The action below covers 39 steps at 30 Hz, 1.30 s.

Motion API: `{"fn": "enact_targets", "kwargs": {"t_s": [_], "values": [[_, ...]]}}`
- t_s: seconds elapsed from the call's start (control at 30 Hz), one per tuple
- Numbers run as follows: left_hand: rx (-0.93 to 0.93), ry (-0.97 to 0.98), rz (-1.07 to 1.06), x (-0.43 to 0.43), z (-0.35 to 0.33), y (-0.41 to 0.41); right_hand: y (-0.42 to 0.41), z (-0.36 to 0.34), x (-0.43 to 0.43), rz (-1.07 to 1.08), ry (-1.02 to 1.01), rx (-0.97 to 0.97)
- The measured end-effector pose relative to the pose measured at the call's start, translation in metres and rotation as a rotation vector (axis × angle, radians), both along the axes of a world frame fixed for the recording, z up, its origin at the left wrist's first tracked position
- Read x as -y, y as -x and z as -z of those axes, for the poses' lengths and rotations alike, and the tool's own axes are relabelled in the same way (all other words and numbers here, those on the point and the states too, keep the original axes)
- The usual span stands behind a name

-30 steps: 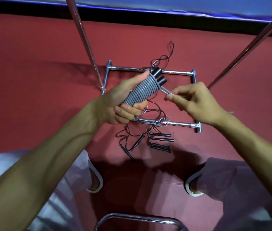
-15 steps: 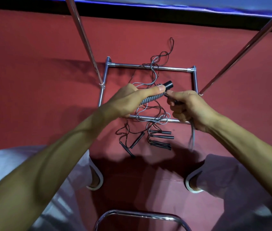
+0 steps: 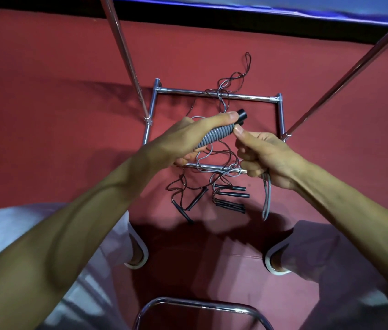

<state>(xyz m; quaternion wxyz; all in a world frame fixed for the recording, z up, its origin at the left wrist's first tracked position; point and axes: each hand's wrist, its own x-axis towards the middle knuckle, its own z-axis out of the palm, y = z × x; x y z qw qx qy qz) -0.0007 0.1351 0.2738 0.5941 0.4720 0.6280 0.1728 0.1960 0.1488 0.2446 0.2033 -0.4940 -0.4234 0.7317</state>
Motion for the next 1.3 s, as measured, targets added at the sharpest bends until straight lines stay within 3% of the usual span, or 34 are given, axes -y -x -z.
{"fn": "enact_targets", "kwargs": {"t_s": [0.17, 0.3, 0.4, 0.47, 0.57, 0.63, 0.7, 0.83, 0.9, 1.03, 1.3], "values": [[0.082, 0.003, -0.041, -0.004, 0.002, 0.008, -0.002, 0.006, -0.009, -0.016, -0.190, 0.049], [0.097, 0.048, -0.083, -0.008, 0.000, 0.014, -0.025, 0.011, -0.017, -0.148, -0.851, 0.552], [0.078, 0.063, -0.095, -0.009, 0.003, 0.011, -0.035, 0.010, -0.019, -0.213, -1.027, 0.712], [0.049, 0.062, -0.106, -0.010, 0.006, 0.009, -0.031, 0.008, -0.018, -0.136, -0.805, 0.555], [-0.006, 0.032, -0.131, -0.010, 0.013, 0.007, -0.024, 0.001, -0.017, 0.028, -0.009, 0.158], [-0.056, 0.000, -0.167, -0.009, 0.017, 0.005, -0.021, -0.001, -0.019, 0.038, 0.257, 0.050], [-0.189, -0.036, -0.194, -0.008, 0.022, 0.001, -0.018, 0.001, -0.017, -0.022, 0.156, 0.099], [-0.619, -0.165, -0.127, -0.004, 0.026, -0.010, -0.012, -0.001, -0.009, -0.242, -0.395, 0.436], [-0.717, -0.213, -0.063, -0.001, 0.030, -0.013, -0.014, -0.001, -0.010, -0.361, -0.523, 0.556], [-0.801, -0.242, 0.085, 0.002, 0.033, -0.012, -0.018, -0.005, -0.012, -0.410, -0.488, 0.620], [-0.899, -0.259, 0.404, 0.005, 0.021, -0.010, -0.019, -0.009, -0.004, -0.355, -0.167, 0.391]]}}
